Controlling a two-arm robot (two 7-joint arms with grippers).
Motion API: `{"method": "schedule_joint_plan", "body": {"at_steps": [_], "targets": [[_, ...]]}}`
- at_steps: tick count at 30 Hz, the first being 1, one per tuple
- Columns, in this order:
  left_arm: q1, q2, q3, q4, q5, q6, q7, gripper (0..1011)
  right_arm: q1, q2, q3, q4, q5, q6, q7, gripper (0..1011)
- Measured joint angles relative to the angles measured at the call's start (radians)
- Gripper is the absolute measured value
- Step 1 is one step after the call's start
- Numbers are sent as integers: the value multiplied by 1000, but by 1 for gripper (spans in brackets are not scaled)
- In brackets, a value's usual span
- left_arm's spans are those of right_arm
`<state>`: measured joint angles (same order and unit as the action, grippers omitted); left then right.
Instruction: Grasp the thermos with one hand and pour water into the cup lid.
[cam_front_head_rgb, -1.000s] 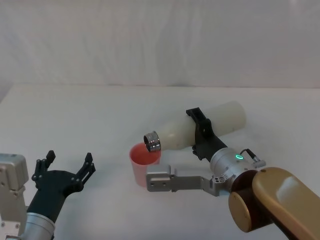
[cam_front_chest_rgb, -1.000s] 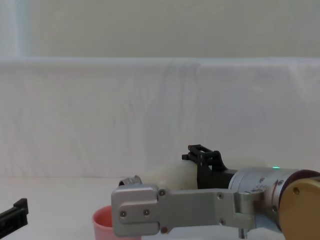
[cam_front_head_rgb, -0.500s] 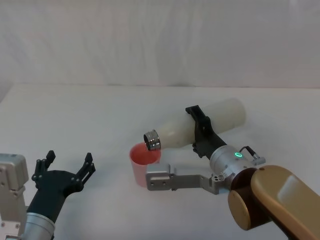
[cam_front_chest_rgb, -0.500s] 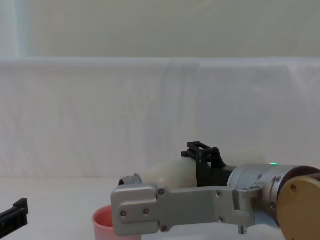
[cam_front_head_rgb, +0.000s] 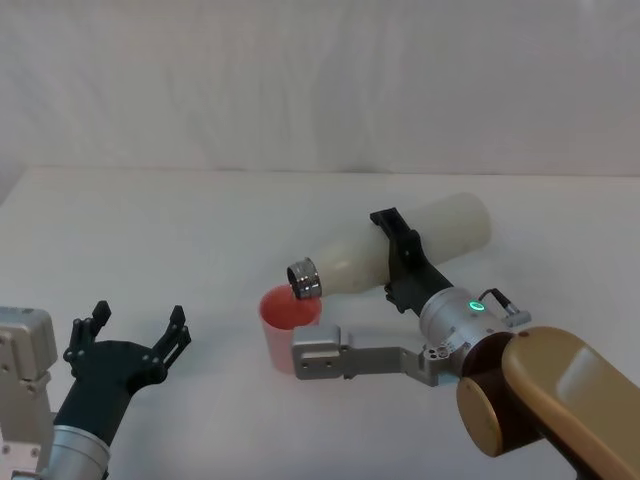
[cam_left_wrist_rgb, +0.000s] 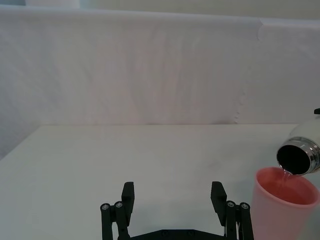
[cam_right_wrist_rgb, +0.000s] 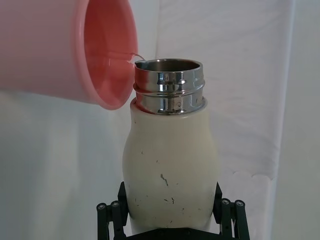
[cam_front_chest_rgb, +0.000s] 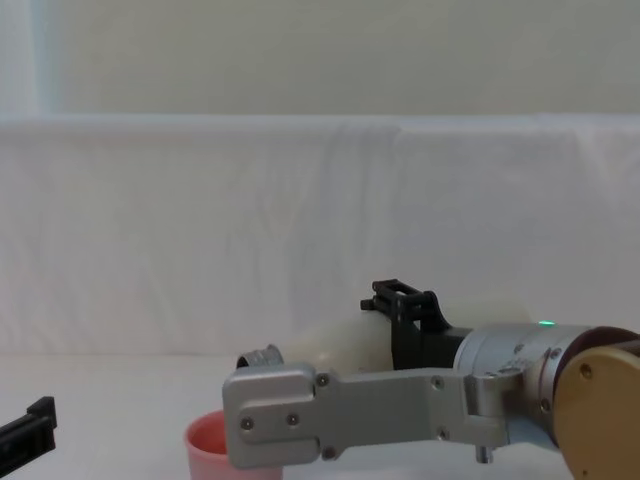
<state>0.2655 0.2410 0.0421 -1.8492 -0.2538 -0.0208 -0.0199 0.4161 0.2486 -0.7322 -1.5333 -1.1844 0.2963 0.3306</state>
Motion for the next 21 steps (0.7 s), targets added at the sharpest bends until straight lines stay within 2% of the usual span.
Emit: {"method": "schedule_joint_plan", "body": {"at_steps": [21], "targets": [[0, 0, 0, 0, 0, 0, 0, 1001, 15, -3, -6, 6, 8, -10, 0, 957]]}}
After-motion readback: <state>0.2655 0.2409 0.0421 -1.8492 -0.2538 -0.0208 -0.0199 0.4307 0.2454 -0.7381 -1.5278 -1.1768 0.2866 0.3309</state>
